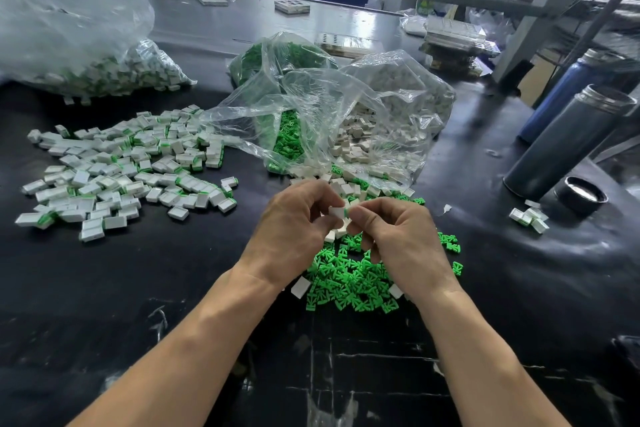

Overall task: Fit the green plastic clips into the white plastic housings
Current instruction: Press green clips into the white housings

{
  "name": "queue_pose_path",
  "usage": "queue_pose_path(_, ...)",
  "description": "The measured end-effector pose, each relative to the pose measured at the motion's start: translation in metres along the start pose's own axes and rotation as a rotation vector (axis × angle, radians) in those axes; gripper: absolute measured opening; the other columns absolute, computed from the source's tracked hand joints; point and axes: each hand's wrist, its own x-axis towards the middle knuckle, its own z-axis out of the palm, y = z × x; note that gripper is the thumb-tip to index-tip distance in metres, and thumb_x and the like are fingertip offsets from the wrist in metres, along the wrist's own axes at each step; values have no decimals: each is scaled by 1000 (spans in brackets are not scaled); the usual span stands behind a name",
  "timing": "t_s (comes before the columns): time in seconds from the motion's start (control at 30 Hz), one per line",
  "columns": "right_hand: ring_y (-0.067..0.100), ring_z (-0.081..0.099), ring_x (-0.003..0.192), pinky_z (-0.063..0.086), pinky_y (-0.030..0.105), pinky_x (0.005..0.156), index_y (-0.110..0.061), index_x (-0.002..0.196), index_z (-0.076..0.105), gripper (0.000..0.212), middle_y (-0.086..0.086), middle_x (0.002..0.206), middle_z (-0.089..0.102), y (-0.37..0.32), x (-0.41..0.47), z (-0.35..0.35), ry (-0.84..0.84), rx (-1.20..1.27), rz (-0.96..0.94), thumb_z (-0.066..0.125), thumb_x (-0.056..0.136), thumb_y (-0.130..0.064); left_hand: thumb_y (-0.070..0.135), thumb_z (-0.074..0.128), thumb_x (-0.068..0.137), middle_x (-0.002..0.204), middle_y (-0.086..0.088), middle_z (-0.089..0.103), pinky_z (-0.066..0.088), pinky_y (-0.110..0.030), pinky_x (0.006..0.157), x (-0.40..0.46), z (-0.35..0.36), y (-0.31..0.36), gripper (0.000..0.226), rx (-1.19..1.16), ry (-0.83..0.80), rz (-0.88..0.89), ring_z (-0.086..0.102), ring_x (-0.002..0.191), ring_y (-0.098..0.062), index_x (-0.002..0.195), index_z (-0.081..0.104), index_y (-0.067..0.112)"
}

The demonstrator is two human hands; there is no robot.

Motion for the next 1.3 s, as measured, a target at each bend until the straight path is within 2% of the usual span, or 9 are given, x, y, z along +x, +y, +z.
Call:
queue_pose_path(0.2,4,56,51,46,16,45,-14,89,76,10,0,72,75,2,0,1,14,-1,18,71,97,-15,12,80,86,89,7,66,52,-18,67,0,-1,2,20,7,-5,16,63,74,-6,89,70,28)
queue_pose_path(0.37,0,58,49,45,14,44,-12,85,75,13,-4,65,71,2,-1,5,41,-5,27,71,98,-14,10,81,85,87,11,64,51,-19,70,-2,-1,4,17,48,4,72,62,77,-5,87,71,24)
queue_pose_path(0.57,-3,58,50,45,11,47,-13,84,75,14,0,68,69,-3,-3,1,-27,-95,38,71,97,-13,8,79,86,90,15,66,57,-28,75,-3,-2,2,14,74,-12,92,66,80,-2,93,75,20)
queue_pose_path(0.83,-2,57,48,46,13,48,-11,83,75,15,-6,61,67,-7,-2,-6,-81,-156,76,72,97,-15,4,76,89,90,12,61,51,-24,70,-3,-4,4,17,189,-81,182,62,79,1,96,76,19)
queue_pose_path(0.93,2,58,51,48,22,52,-14,84,75,15,-6,62,68,-8,-2,-8,-109,-214,109,72,98,-21,1,74,89,88,12,60,49,-16,68,-2,-6,5,18,196,-126,209,62,79,3,95,77,18)
queue_pose_path(1.0,7,56,53,47,28,54,-15,84,75,17,-4,63,69,-8,-1,-9,-120,-233,130,71,98,-24,1,73,90,88,11,61,52,-27,72,-2,-7,5,20,218,-154,240,63,79,-3,94,77,20)
queue_pose_path(1.07,7,56,53,47,28,53,-15,84,76,16,-3,63,69,-7,-1,-9,-112,-217,135,72,98,-23,1,73,90,89,10,63,53,-34,74,-1,-5,4,20,209,-144,240,65,82,-9,93,77,20)
queue_pose_path(1.2,6,55,47,46,22,47,-10,84,75,14,-3,61,67,-6,-2,-5,-42,-102,114,75,95,-19,2,76,87,91,8,67,56,-38,76,-2,1,2,13,103,-29,190,67,84,-13,94,77,14)
queue_pose_path(1.3,6,55,46,46,22,46,-10,83,75,14,-2,62,68,-5,-3,-3,-2,-96,113,76,94,-20,3,75,88,92,8,67,57,-39,76,-2,4,1,13,102,-14,183,67,84,-13,94,76,14)
